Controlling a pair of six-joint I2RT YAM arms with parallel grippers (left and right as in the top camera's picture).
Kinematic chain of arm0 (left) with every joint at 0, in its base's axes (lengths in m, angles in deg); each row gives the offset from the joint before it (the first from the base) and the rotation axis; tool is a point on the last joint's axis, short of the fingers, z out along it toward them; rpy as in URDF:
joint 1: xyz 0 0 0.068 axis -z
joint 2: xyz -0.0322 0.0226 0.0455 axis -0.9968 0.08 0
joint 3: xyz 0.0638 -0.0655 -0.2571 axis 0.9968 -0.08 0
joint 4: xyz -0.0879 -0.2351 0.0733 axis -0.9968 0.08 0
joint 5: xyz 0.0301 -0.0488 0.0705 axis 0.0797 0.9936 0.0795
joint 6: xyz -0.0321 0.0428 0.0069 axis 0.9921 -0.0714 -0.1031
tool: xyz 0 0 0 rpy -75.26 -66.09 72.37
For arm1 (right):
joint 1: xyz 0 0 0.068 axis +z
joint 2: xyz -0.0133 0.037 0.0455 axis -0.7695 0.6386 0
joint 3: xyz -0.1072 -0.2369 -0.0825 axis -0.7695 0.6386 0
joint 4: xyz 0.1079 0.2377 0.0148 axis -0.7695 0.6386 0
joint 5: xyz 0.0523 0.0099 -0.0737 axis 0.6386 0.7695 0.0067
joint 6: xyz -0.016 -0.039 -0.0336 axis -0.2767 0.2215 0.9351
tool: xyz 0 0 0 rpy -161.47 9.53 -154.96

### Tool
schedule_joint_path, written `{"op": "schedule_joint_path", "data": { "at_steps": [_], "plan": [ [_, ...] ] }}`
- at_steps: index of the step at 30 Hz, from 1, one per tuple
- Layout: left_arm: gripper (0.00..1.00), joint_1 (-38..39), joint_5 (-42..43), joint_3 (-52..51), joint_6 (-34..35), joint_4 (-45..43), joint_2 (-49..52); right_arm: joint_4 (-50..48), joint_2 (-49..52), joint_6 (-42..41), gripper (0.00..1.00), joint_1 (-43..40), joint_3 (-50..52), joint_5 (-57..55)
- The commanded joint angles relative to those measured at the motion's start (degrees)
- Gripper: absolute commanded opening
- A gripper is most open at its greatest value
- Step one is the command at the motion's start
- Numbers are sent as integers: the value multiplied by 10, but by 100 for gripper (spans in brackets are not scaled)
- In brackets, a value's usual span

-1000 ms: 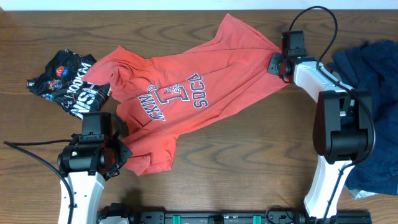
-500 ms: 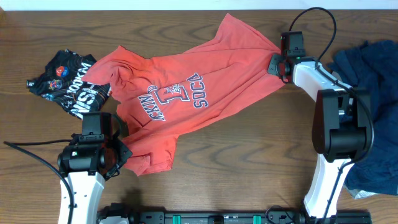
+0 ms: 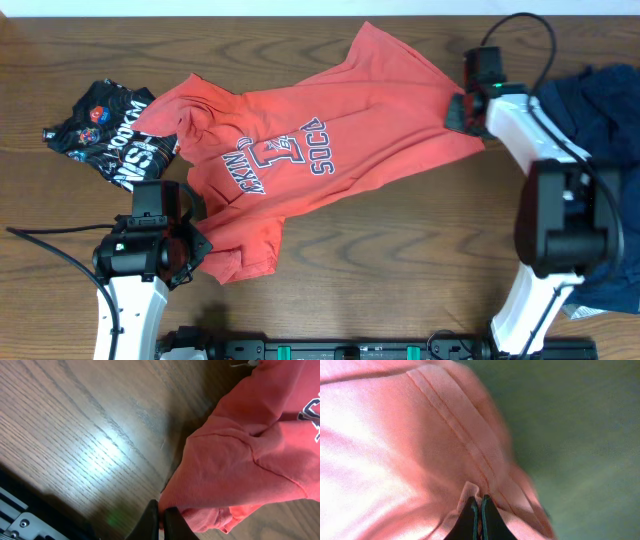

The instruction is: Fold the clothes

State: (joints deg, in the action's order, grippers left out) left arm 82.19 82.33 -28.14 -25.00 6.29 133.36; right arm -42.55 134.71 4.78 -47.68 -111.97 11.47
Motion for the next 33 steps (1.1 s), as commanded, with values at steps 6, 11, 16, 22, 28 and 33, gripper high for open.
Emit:
{"op": "schedule_joint_path", "data": {
  "at_steps": [6,11,16,22,28,33],
  "plan": [
    [6,-3,-13,-3,-8,1,1,183,-59,-3,1,-34,-1,-19],
    [6,-3,-13,-3,-8,2,1,265,-58,-3,5,-40,-1,-22],
    [6,-3,-13,-3,-13,2,1,300,-58,-3,8,-41,-1,-26],
    [6,-3,-13,-3,-15,4,1,353,-58,-3,1,-42,-1,-26],
    [6,-3,-13,-3,-16,5,1,414,-58,-3,1,-42,-1,-25],
    [6,-3,-13,-3,-16,5,1,441,-58,-3,1,-42,-1,-25]
  ]
}}
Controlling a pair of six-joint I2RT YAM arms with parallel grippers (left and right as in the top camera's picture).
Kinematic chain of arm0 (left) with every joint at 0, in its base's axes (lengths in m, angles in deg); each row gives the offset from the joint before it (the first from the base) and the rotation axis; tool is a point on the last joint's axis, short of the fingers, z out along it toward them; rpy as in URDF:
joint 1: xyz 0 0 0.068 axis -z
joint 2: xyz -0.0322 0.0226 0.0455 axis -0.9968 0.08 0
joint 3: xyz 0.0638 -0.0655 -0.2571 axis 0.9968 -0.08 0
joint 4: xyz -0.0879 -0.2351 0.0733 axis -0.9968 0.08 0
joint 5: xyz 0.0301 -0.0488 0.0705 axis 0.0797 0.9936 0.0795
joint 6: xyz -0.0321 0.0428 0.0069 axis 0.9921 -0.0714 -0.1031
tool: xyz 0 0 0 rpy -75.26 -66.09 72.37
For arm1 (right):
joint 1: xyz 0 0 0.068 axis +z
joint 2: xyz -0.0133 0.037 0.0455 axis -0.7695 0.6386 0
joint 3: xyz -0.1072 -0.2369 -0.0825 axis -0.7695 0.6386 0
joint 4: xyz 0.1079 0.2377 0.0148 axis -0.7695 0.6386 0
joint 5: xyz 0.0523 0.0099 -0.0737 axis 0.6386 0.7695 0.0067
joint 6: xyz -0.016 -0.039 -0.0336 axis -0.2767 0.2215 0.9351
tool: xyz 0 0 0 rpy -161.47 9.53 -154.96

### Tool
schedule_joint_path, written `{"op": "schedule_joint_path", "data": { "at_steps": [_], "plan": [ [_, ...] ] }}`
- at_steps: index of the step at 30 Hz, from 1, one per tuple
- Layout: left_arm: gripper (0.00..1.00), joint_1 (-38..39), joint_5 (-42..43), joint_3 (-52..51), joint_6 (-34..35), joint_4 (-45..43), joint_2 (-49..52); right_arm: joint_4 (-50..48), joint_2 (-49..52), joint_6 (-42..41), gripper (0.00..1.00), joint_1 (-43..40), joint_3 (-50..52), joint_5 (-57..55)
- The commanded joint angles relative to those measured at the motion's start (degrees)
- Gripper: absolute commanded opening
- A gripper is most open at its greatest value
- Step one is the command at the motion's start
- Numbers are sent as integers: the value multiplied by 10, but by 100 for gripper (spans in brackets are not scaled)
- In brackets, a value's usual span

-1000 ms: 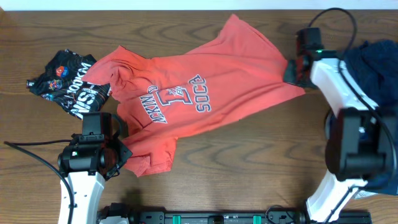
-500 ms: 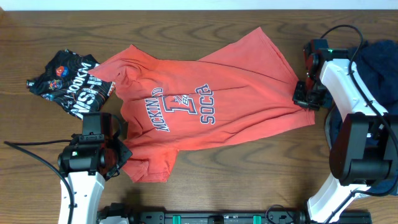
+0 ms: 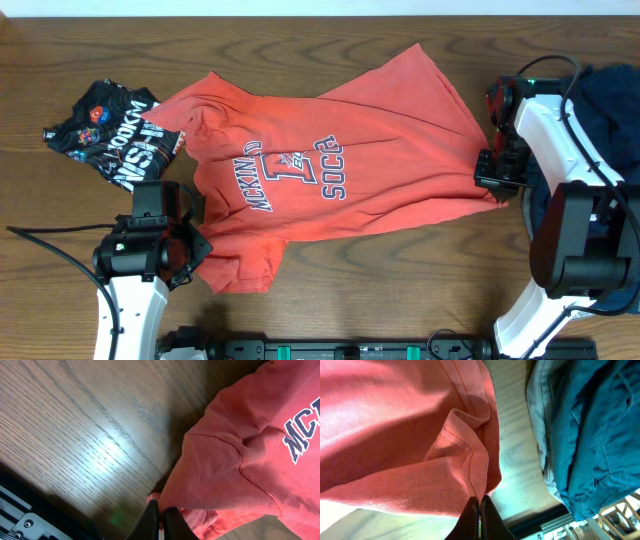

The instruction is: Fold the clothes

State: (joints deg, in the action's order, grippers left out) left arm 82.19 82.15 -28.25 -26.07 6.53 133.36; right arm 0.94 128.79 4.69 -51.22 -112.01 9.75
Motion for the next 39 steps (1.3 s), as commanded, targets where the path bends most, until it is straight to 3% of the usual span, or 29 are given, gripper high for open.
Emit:
{"op": "schedule_joint_path", "data": {
  "at_steps": [1,16,20,28,39],
  "plan": [
    [6,-3,-11,-2,-6,3,1,9,2,-2,1,-7,0,-8],
    [6,-3,-11,-2,-9,1,0,36,2,-2,1,-38,4,-8],
    [6,-3,16,10,-79,-17,-1,4,-8,31,1,-52,2,66],
    [6,-3,114,149,-141,-15,-1,-41,-117,85,1,-73,-55,156],
    [6,-3,118,363,-151,23,-1,-43,-298,99,1,-90,-192,170]
  ]
}}
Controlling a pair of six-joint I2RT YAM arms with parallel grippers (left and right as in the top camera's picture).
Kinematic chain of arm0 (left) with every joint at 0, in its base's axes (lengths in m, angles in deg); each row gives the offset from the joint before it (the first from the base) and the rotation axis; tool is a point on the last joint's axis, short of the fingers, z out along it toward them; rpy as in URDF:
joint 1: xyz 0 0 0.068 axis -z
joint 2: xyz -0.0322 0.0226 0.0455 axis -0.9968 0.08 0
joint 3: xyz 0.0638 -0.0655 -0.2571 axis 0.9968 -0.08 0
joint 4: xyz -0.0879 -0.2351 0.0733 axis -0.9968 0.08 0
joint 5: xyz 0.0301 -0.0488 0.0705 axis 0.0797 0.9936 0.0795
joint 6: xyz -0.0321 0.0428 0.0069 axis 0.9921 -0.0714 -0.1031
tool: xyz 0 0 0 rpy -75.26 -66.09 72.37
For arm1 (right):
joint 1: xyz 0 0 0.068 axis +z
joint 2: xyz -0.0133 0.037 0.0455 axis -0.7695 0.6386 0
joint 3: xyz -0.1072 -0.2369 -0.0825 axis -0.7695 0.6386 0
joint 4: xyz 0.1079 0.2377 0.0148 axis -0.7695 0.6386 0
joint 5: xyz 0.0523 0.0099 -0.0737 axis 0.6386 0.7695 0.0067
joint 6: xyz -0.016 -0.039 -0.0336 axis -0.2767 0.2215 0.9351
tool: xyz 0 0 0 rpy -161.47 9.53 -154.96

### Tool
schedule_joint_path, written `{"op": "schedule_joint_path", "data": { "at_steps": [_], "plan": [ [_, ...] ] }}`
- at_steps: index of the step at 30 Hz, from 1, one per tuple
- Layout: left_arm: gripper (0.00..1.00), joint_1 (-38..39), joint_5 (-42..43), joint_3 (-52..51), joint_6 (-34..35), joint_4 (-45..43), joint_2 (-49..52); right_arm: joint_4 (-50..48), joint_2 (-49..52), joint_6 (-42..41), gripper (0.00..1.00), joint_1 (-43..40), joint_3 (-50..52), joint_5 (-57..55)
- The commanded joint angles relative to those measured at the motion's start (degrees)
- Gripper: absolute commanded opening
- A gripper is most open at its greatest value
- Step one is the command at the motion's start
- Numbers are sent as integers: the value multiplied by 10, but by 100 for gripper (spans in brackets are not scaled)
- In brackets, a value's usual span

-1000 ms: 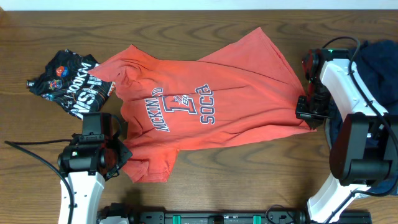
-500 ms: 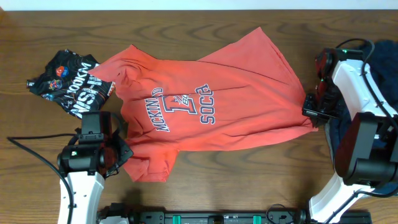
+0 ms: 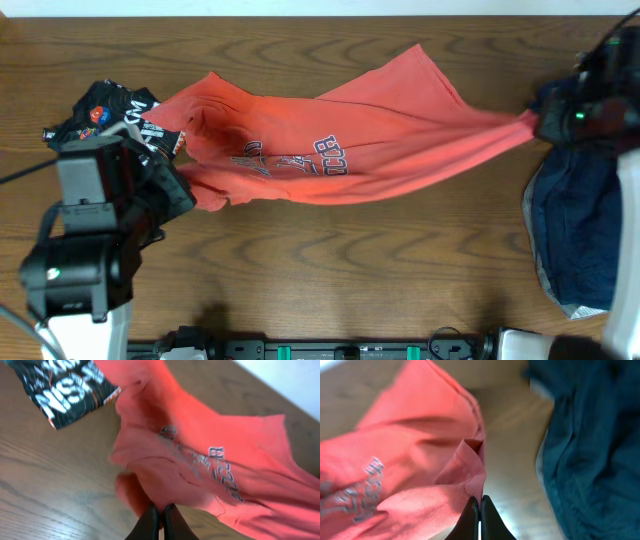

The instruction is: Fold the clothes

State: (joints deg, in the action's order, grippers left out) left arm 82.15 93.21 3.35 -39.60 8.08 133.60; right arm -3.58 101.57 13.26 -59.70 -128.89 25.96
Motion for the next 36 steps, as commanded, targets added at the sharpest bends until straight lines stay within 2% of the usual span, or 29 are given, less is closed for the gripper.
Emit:
{"op": "schedule_joint_path", "data": {
  "at_steps": [1,10,18,23,30,36],
  "plan": [
    [6,-3,7,70,-24,12,-3,2,-41,13,1,-7,-33,6],
    [6,-3,5,260,-35,30,-4,-7,-121,-12,1,-59,-131,-31],
    [6,-3,5,315,-35,26,-2,-21,-128,-10,1,-69,-176,-52],
    [6,-3,5,312,-35,26,31,-21,-90,6,1,-66,-176,-31],
    [6,-3,5,312,-50,4,139,-24,12,20,1,-45,-176,-15],
    [6,-3,5,312,-50,-121,261,-141,117,17,1,-16,-176,-15]
  ]
}}
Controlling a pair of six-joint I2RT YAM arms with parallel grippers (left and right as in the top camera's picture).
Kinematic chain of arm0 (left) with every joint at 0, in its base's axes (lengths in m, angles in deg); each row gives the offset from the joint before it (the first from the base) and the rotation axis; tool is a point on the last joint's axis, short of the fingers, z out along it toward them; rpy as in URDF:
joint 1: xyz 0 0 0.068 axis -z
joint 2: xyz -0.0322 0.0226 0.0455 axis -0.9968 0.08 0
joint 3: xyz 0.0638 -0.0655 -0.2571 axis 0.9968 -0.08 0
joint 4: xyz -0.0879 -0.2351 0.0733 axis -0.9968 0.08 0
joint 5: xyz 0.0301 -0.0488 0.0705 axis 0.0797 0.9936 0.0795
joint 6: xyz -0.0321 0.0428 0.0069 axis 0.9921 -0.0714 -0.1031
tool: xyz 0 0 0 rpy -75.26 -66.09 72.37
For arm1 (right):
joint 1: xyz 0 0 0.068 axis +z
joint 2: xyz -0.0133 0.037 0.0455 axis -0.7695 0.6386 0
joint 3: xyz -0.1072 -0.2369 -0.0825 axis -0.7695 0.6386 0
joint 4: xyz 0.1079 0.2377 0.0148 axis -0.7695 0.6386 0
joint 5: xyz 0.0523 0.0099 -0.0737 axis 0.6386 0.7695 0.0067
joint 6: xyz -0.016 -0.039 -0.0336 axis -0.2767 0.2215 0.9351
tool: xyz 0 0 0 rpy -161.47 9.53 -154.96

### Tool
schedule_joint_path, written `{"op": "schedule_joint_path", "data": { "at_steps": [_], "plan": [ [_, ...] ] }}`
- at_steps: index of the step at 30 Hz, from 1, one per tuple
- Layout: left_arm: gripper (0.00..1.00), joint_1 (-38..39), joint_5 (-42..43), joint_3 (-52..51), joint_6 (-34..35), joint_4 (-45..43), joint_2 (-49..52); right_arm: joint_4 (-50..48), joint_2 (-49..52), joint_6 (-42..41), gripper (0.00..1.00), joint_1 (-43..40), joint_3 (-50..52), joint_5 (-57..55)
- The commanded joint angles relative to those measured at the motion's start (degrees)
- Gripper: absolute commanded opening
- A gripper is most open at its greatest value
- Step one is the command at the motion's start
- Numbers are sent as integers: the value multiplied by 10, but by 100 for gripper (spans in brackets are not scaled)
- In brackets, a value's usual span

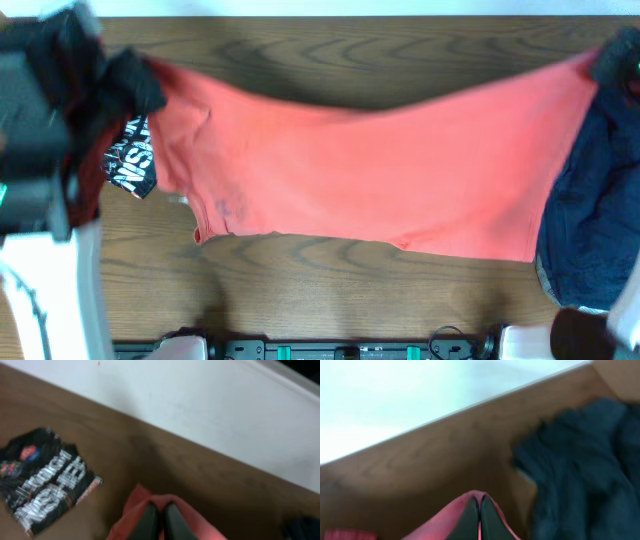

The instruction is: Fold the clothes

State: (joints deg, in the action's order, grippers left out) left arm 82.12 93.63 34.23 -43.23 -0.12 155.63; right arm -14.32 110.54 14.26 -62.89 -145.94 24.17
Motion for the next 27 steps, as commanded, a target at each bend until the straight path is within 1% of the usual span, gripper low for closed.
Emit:
{"op": "schedule_joint_path", "data": {
  "at_steps": [1,4,8,9,11,13,15,18,21,23,25,27],
  "plan": [
    [6,-3,1,3,-14,-66,59,-61,40,4,1,21,-5,3],
    [6,-3,10,4,-14,-183,110,-161,75,-28,1,29,-5,0],
    [6,-3,14,4,-12,-365,143,-285,93,-106,1,27,-5,0],
    [6,-3,14,4,-2,-428,144,-320,93,-119,1,27,-5,0],
    [6,-3,14,7,19,-514,144,-376,90,-129,1,26,-11,0],
    [6,-3,14,28,48,-578,143,-413,86,-130,1,24,-27,-1],
    [6,-5,14,57,56,-603,143,-422,84,-130,1,19,-54,-13],
    [6,-9,16,110,55,-586,143,-389,83,-130,1,11,-100,-45],
    [6,-17,19,139,50,-522,137,-333,83,-112,1,5,-127,-62],
    [6,-24,19,142,42,-459,129,-285,83,-108,1,4,-132,-106],
    [6,-29,21,142,38,-354,122,-220,83,-106,1,4,-131,-155],
    [6,-30,21,142,25,-242,120,-162,87,-105,1,4,-129,-172]
  ]
}}
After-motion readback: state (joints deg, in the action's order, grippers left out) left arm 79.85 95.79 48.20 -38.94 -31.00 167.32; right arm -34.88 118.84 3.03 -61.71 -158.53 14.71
